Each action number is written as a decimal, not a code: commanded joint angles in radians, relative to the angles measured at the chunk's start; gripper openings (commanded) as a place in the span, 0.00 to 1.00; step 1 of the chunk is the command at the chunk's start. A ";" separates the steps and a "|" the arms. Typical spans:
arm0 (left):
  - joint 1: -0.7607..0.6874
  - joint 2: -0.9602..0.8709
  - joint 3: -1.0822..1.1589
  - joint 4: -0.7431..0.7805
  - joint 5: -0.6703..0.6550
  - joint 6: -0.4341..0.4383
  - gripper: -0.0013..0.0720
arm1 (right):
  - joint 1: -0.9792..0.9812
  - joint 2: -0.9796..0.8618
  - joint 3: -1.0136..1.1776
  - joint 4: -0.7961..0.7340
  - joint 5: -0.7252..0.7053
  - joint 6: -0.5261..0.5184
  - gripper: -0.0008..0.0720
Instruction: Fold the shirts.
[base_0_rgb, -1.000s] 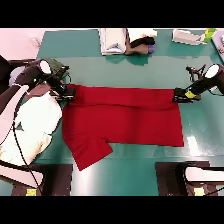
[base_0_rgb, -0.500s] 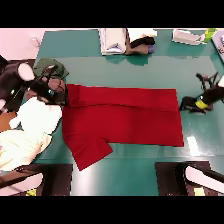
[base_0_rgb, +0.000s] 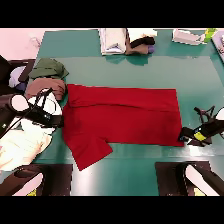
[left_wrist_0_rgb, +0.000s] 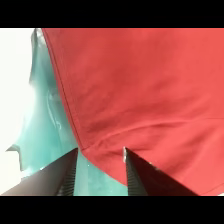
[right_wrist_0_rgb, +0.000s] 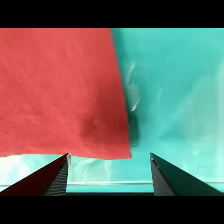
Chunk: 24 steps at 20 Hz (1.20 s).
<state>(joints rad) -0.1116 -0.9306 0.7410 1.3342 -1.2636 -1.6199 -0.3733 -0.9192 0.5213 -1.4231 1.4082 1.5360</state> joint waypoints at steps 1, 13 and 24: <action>0.000 0.016 -0.022 -0.007 0.008 -0.003 0.51 | 0.043 0.021 -0.055 0.038 -0.039 0.016 0.77; 0.000 0.134 -0.129 -0.011 -0.079 -0.051 0.53 | 0.193 0.021 -0.051 0.035 -0.100 0.054 0.03; 0.000 0.163 -0.394 -0.224 0.149 -0.017 0.62 | 0.193 0.021 -0.051 0.043 -0.115 0.062 0.03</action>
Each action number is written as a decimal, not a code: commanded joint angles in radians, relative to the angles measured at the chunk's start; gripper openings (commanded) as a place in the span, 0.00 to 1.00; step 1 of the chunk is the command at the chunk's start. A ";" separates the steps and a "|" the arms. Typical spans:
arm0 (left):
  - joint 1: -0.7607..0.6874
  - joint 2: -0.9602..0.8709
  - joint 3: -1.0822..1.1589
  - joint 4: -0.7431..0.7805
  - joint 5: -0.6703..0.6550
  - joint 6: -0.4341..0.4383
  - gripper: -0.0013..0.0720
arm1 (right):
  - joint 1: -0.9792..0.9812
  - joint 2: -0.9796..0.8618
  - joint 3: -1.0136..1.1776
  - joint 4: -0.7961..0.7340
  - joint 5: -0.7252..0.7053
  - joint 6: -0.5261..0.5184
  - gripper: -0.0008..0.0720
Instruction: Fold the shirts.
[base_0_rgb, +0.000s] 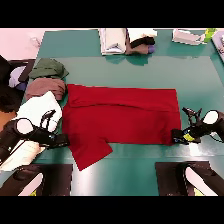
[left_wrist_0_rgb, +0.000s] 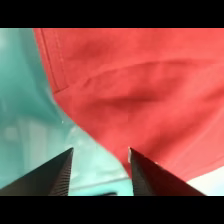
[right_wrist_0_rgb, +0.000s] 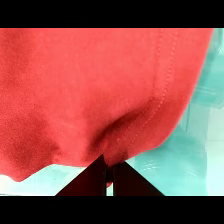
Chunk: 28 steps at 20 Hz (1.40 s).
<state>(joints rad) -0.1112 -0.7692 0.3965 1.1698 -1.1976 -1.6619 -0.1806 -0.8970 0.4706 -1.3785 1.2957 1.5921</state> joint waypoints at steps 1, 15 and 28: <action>0.000 0.002 -0.059 -0.082 0.110 0.036 0.62 | 0.000 -0.001 0.000 -0.001 -0.003 0.008 0.03; 0.000 0.217 0.097 0.054 -0.284 0.095 0.05 | -0.002 0.122 0.190 -0.113 0.265 0.014 0.03; 0.000 -0.327 0.568 0.064 0.109 0.241 0.05 | -0.018 -0.133 0.534 -0.124 0.104 -0.003 0.03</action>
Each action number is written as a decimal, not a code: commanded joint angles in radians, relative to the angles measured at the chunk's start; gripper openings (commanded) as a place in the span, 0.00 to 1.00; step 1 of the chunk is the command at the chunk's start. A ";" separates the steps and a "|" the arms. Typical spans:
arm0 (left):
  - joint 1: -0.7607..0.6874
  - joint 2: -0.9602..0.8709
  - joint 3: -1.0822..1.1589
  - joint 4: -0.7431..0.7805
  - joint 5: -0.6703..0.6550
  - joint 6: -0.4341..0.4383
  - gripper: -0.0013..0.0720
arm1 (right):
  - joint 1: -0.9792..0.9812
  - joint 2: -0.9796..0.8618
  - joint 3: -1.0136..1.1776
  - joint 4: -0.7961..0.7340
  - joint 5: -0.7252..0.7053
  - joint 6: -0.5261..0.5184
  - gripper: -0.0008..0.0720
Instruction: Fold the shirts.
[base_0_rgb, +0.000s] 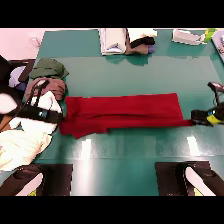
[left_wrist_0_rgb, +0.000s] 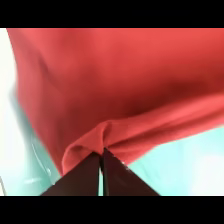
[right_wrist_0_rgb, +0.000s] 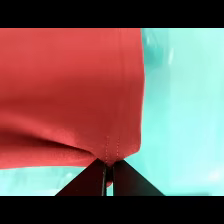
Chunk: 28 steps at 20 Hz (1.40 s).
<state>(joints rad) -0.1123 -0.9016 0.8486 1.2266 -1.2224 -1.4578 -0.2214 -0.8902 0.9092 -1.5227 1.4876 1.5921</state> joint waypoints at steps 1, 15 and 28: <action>0.001 -0.268 0.162 0.007 0.143 0.048 0.05 | 0.040 -0.202 0.136 0.028 -0.108 -0.003 0.03; 0.001 -0.572 0.420 0.000 0.187 0.014 0.57 | 0.038 -0.658 0.551 0.198 -0.184 -0.026 0.52; -0.138 -0.573 0.420 -0.086 0.161 0.034 0.05 | -0.109 -0.625 0.230 0.197 -0.233 -0.074 0.81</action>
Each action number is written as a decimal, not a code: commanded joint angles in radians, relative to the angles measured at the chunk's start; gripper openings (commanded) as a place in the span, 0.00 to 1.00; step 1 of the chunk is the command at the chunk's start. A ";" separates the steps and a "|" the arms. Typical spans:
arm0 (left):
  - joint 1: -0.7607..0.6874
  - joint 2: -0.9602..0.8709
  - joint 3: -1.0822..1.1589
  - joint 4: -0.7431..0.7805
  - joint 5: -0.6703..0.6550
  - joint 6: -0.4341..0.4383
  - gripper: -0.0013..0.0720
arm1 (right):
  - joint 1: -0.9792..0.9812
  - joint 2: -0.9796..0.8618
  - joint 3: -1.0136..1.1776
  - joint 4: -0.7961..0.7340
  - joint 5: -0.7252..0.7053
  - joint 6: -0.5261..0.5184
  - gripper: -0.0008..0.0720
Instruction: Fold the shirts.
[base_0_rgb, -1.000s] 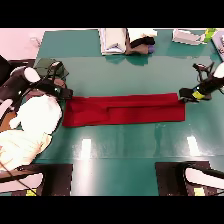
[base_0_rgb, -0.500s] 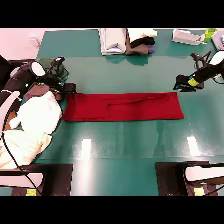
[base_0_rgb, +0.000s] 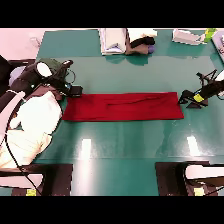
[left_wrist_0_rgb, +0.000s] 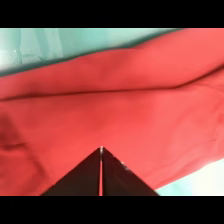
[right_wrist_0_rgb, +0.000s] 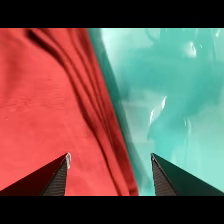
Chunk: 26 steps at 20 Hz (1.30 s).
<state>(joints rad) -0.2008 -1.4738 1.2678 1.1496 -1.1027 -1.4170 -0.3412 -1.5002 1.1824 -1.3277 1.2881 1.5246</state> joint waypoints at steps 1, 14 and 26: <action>-0.068 -0.001 0.001 -0.008 0.057 -0.023 0.05 | 0.028 -0.026 -0.043 0.002 -0.037 -0.008 0.81; -0.274 -0.047 0.006 -0.082 0.243 -0.076 0.05 | 0.117 0.168 -0.031 -0.002 0.000 -0.034 0.03; -0.426 -0.362 0.267 -0.185 0.219 -0.074 0.05 | 0.454 0.341 0.401 0.133 0.127 0.049 0.03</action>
<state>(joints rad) -0.6102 -1.7924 1.5017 0.9848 -0.8783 -1.4914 0.0338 -1.1683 1.4857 -1.2144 1.4086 1.5433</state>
